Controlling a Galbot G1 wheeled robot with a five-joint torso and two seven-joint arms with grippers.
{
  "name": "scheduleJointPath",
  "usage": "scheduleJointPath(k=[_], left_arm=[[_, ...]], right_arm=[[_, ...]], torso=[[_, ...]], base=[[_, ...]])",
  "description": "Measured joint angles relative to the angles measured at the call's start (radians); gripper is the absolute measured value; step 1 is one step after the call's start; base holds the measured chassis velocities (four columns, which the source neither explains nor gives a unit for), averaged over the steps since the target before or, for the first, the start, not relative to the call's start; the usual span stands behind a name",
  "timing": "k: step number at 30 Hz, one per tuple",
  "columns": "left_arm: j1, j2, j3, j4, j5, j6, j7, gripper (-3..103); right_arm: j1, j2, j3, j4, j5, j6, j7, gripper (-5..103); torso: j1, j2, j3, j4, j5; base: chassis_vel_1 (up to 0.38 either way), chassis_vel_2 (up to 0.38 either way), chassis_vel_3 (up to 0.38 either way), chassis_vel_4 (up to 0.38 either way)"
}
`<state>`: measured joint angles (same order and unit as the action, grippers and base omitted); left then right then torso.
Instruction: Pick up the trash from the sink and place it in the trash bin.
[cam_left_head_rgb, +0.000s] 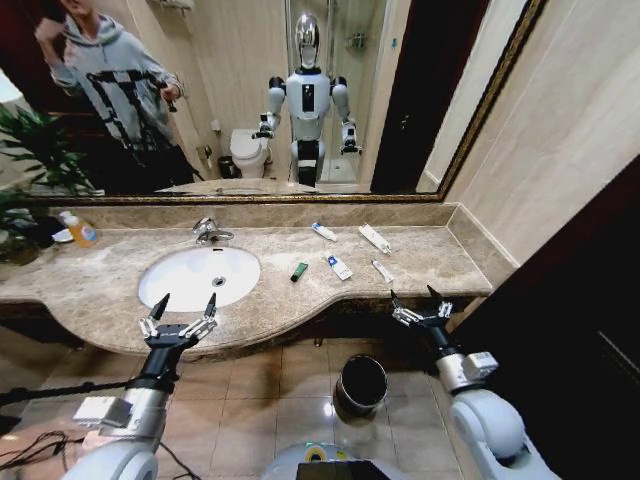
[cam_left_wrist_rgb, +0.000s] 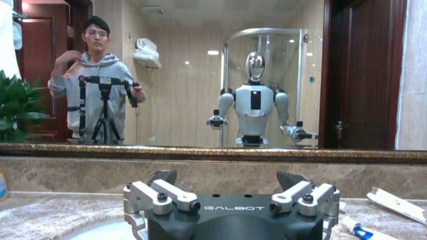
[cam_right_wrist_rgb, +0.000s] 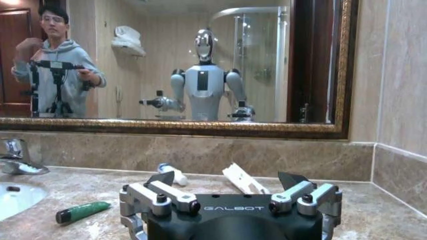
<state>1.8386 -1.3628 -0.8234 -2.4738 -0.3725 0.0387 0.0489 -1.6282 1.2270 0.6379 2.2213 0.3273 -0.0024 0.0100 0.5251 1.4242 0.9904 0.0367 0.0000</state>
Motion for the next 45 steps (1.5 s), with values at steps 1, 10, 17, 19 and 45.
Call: scheduleJointPath(k=[1,10,17,19,45], left_arm=[[0.0,0.0,0.0,0.0,0.0,0.0,0.0,100],[0.0,0.0,0.0,0.0,0.0,0.0,0.0,100],[0.0,0.0,0.0,0.0,0.0,0.0,0.0,100],[0.0,0.0,0.0,0.0,0.0,0.0,0.0,100],[0.0,0.0,0.0,0.0,0.0,0.0,0.0,100]], right_arm=[[0.003,-0.002,-0.005,-0.001,-0.001,0.0,-0.001,100],[0.046,-0.017,-0.028,0.027,0.016,-0.005,-0.005,100],[0.069,-0.058,-0.032,0.009,0.029,-0.014,-0.007,100],[0.089,-0.07,-0.045,0.003,0.042,-0.028,-0.007,100],[0.689,-0.21,-0.361,-0.614,0.183,-0.17,-0.032,100]], torso=[[0.0,0.0,0.0,0.0,0.0001],[0.0,0.0,0.0,0.0,0.0],[0.0,0.0,0.0,0.0001,0.0],[0.0,0.0,0.0,0.0,0.0001],[0.0,0.0,0.0,0.0001,0.0001]], base=[[0.0,0.0,0.0,0.0],[0.0,0.0,0.0,0.0],[0.0,0.0,0.0,0.0],[0.0,0.0,0.0,0.0],[0.0,0.0,0.0,0.0]])
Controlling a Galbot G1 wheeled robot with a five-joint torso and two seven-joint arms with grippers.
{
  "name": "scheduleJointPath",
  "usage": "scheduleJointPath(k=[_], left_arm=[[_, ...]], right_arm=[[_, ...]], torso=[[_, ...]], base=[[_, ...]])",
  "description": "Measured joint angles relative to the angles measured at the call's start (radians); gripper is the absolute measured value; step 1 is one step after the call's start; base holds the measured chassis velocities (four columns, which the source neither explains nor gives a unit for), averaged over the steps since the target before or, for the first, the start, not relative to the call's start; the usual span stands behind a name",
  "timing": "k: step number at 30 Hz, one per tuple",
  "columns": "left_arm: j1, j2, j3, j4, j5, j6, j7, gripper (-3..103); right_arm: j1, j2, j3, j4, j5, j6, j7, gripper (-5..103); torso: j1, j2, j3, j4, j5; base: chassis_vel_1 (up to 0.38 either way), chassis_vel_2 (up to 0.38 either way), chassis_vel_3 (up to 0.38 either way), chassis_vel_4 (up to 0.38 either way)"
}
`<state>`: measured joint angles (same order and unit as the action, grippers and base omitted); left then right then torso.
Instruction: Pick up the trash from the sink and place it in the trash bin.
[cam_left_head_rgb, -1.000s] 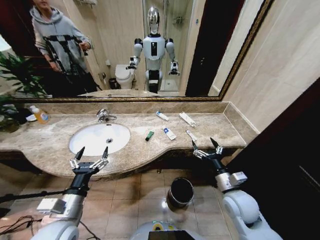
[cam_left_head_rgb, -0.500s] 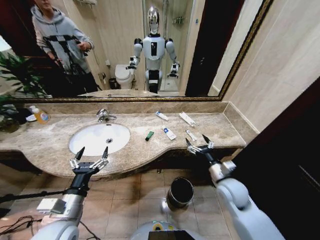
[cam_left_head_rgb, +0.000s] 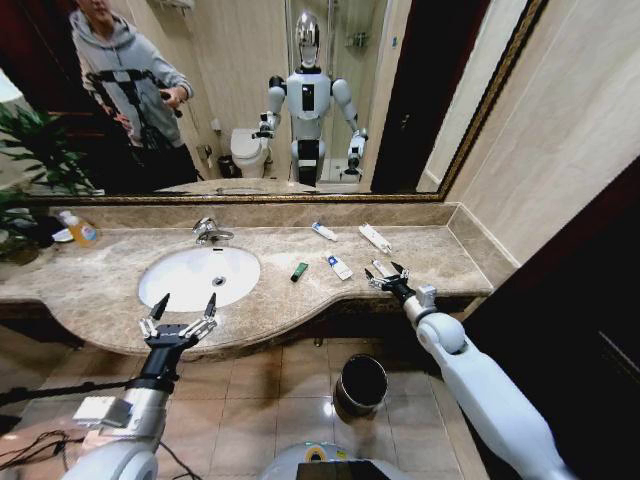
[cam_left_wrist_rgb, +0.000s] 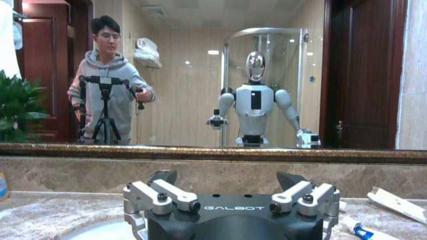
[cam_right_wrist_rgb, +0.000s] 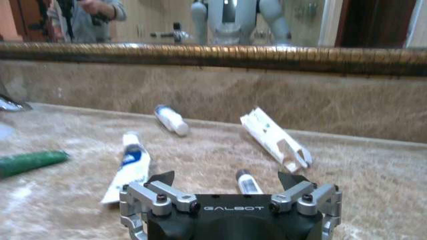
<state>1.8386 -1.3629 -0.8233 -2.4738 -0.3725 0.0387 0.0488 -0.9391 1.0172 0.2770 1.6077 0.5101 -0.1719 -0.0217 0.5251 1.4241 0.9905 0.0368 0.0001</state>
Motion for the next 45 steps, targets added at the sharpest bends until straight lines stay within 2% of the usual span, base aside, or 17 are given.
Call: scheduleJointPath(k=[2,7,14,18,21,23,25,26,33,41,45], left_arm=[[0.0,0.0,0.0,0.0,0.0,0.0,0.0,100],[0.0,0.0,0.0,0.0,0.0,0.0,0.0,100],[0.0,0.0,0.0,0.0,0.0,0.0,0.0,100],[0.0,0.0,0.0,0.0,0.0,0.0,0.0,100],[0.0,0.0,0.0,0.0,0.0,0.0,0.0,100],[0.0,0.0,0.0,0.0,0.0,0.0,0.0,100],[0.0,0.0,0.0,0.0,0.0,0.0,0.0,100],[0.0,0.0,0.0,0.0,0.0,0.0,0.0,100],[0.0,0.0,0.0,0.0,0.0,0.0,0.0,100],[0.0,0.0,0.0,0.0,0.0,0.0,0.0,100],[0.0,0.0,0.0,0.0,0.0,0.0,0.0,100]], right_arm=[[0.03,0.007,-0.014,-0.046,-0.001,0.007,-0.01,101],[0.065,0.02,-0.029,-0.101,-0.003,0.013,-0.016,91],[0.062,0.021,-0.032,-0.116,-0.003,0.016,-0.016,68],[0.057,0.021,-0.028,-0.116,-0.003,0.017,-0.016,60],[0.051,0.021,-0.021,-0.113,-0.003,0.016,-0.016,48],[0.05,0.021,-0.02,-0.112,-0.003,0.016,-0.016,48],[0.048,0.02,-0.014,-0.108,-0.003,0.016,-0.016,40],[0.048,0.02,-0.014,-0.108,-0.003,0.016,-0.016,40],[0.022,0.017,0.013,-0.078,-0.002,0.013,-0.016,16],[-0.003,0.027,0.024,-0.052,-0.01,0.007,-0.014,1],[-0.011,0.029,0.03,-0.039,-0.011,0.006,-0.01,0]], torso=[[0.0,0.0,0.0,0.0,-0.0001],[0.0,0.0,0.0,0.0001,-0.0001],[0.0,0.0,0.0,0.0,-0.0001],[0.0,0.0,0.0,0.0,-0.0001],[0.0,0.0,0.0,0.0,-0.0001],[0.0,0.0,0.0,0.0,0.0],[0.0,0.0,0.0,0.0,0.0],[0.0,0.0,0.0,0.0,0.0],[0.0,0.0,0.0,0.0,-0.0001],[0.0,0.0,0.0,0.0,-0.0001],[0.0,0.0,0.0,0.0,0.0]], base=[[0.0,0.0,0.0,0.0],[0.0,0.0,0.0,0.0],[0.0,0.0,0.0,0.0],[0.0,0.0,0.0,0.0],[0.0,0.0,0.0,0.0],[0.0,0.0,0.0,0.0],[0.0,0.0,0.0,0.0],[0.0,0.0,0.0,0.0],[0.0,0.0,0.0,0.0],[0.0,0.0,0.0,0.0],[0.0,0.0,0.0,0.0]])
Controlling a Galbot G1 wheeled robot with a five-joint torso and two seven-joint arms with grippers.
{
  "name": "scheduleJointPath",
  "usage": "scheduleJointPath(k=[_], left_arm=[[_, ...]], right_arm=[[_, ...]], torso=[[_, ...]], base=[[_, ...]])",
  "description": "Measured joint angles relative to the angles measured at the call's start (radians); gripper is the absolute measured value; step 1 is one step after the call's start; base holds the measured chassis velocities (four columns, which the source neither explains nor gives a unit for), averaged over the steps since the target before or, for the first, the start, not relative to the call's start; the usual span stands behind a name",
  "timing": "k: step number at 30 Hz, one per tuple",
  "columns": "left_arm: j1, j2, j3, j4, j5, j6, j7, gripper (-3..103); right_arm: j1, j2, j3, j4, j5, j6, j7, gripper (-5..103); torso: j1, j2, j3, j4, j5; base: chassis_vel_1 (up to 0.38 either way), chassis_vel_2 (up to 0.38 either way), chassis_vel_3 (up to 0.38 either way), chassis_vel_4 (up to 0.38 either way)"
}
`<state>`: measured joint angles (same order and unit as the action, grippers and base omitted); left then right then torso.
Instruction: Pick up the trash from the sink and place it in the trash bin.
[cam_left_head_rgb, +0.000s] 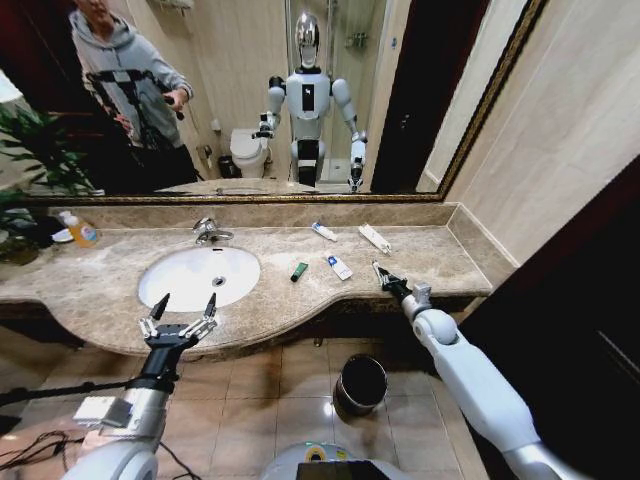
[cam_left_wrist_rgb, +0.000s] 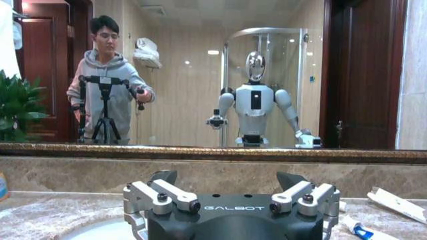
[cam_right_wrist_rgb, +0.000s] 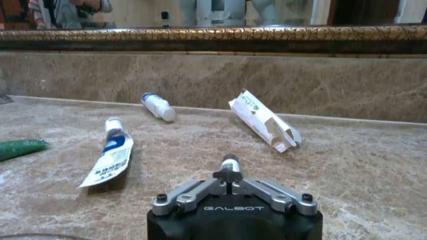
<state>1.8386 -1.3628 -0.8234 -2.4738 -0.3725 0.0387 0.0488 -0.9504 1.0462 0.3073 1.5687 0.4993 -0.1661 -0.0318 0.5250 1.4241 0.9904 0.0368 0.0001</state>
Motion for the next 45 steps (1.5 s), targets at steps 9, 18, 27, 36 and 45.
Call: scheduleJointPath(k=[9,18,27,36,45], left_arm=[[0.0,0.0,0.0,0.0,0.0,0.0,0.0,100],[0.0,0.0,0.0,0.0,0.0,0.0,0.0,100],[0.0,0.0,0.0,0.0,0.0,0.0,0.0,100],[0.0,0.0,0.0,0.0,0.0,0.0,0.0,100],[0.0,0.0,0.0,0.0,0.0,0.0,0.0,100]], right_arm=[[-0.029,-0.009,0.031,0.048,0.003,-0.01,0.023,3],[-0.026,0.003,0.017,0.039,-0.009,-0.016,0.024,41],[-0.012,0.012,0.009,0.004,-0.026,-0.017,0.021,68],[-0.003,0.015,0.006,-0.023,-0.03,-0.009,0.011,75],[-0.007,0.009,0.012,-0.023,-0.024,-0.004,-0.004,51]], torso=[[0.0,0.0,0.0,0.0,0.0],[0.0,0.0,0.0,0.0,-0.0001],[0.0,0.0,0.0,0.0,-0.0001],[0.0,0.0,0.0,0.0,0.0],[0.0,0.0,0.0,0.0,-0.0001]], base=[[0.0,0.0,0.0,0.0],[0.0,0.0,0.0,0.0],[0.0,0.0,0.0,0.0],[0.0,0.0,0.0,0.0],[0.0,0.0,0.0,0.0]])
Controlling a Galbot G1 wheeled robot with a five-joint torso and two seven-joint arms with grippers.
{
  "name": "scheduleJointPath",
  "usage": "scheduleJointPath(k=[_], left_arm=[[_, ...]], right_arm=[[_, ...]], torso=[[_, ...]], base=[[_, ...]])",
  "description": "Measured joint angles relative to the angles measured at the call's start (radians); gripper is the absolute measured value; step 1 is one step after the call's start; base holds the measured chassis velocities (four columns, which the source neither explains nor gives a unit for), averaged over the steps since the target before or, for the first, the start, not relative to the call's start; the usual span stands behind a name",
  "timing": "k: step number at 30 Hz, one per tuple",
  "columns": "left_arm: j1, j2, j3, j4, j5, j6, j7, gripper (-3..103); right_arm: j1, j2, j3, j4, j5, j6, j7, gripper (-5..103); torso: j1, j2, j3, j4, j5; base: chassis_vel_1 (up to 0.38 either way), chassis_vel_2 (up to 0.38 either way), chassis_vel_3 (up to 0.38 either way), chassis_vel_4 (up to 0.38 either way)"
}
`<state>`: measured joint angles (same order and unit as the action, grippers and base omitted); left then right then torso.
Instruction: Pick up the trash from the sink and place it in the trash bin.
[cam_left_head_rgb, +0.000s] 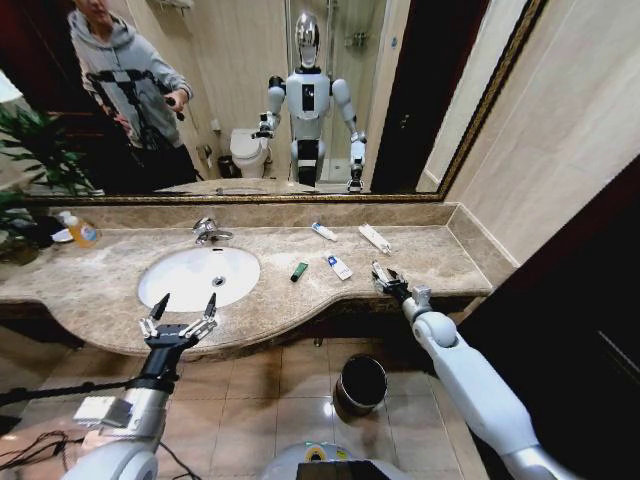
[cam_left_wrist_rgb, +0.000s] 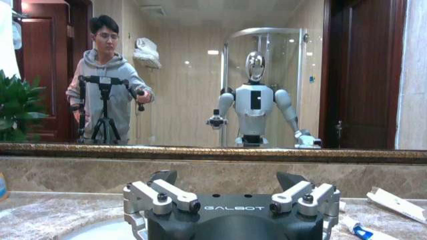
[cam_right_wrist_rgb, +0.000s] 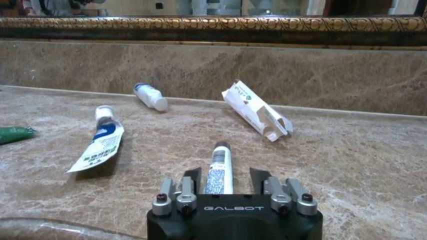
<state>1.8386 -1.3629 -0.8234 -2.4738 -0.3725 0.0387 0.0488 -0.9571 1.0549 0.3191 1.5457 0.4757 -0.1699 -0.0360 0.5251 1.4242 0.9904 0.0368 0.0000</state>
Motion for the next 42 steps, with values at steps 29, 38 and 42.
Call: scheduleJointPath(k=[29,38,42], left_arm=[[0.0,0.0,0.0,0.0,0.0,0.0,0.0,100],[0.0,0.0,0.0,0.0,0.0,0.0,0.0,100],[0.0,0.0,0.0,0.0,0.0,0.0,0.0,100]], right_arm=[[-0.178,0.022,0.168,0.211,0.031,0.006,0.016,0],[-0.51,0.138,0.261,0.415,-0.005,0.233,0.067,0],[-0.686,0.26,0.277,0.449,-0.087,0.332,0.064,0]], torso=[[0.0,0.0,0.0,0.0002,0.0001],[0.0,0.0,0.0,0.0,-0.0001],[0.0,0.0,0.0,-0.0002,0.0001]], base=[[0.0,0.0,0.0,0.0],[0.0,0.0,0.0,0.0],[0.0,0.0,0.0,0.0]])
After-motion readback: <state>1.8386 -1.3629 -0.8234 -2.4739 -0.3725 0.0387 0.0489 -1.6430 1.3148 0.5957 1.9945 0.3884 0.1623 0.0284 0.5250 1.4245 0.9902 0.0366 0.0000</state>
